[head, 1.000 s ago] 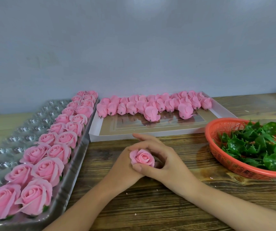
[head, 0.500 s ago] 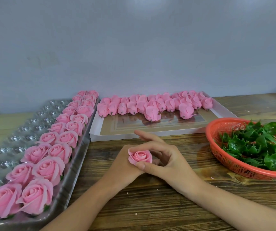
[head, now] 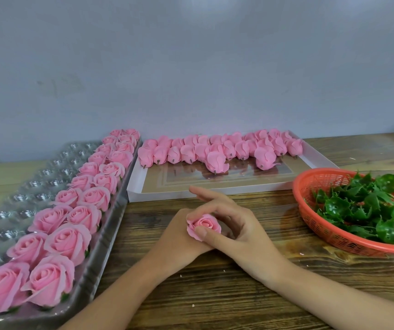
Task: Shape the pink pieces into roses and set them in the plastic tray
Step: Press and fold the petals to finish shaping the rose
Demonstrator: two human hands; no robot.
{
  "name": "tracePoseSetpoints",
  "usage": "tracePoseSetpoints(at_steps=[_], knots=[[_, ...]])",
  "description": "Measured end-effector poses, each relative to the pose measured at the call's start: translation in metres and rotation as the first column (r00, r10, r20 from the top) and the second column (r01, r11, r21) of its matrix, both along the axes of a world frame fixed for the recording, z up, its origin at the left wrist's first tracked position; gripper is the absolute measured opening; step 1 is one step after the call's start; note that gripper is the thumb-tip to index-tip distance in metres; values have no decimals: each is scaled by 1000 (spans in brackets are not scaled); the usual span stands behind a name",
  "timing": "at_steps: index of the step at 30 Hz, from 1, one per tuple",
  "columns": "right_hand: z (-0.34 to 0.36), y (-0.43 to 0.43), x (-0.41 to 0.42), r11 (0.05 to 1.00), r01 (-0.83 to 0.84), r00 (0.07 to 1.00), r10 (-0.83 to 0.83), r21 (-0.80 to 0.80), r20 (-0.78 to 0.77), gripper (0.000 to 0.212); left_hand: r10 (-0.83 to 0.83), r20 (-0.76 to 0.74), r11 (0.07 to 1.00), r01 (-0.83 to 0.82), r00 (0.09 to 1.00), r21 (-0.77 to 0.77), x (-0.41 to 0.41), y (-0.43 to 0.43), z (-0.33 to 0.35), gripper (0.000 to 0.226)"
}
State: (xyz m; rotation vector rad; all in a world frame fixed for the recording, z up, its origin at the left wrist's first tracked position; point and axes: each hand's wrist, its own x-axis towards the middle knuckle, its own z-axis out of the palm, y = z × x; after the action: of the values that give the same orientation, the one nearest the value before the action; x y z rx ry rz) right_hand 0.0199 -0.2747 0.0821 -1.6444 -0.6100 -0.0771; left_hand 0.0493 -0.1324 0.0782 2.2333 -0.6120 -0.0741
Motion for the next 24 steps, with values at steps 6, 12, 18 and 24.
tracePoseSetpoints(at_steps=[6,12,18,24], knots=[[-1,1,-1,992,86,991,-76,-92,107,9,56,126,997,-61,990,36,5,-1,-12,36],[-1,1,-1,990,70,993,-57,-125,105,11,8,84,999,-11,996,38,-2,-2,-1,25],[-1,3,2,993,-11,999,16,-120,39,14,-13,64,1000,11,998,29,-3,1,4,31],[-1,0,4,989,-96,994,100,-110,32,28,-104,11,977,105,994,-187,-8,8,9,21]])
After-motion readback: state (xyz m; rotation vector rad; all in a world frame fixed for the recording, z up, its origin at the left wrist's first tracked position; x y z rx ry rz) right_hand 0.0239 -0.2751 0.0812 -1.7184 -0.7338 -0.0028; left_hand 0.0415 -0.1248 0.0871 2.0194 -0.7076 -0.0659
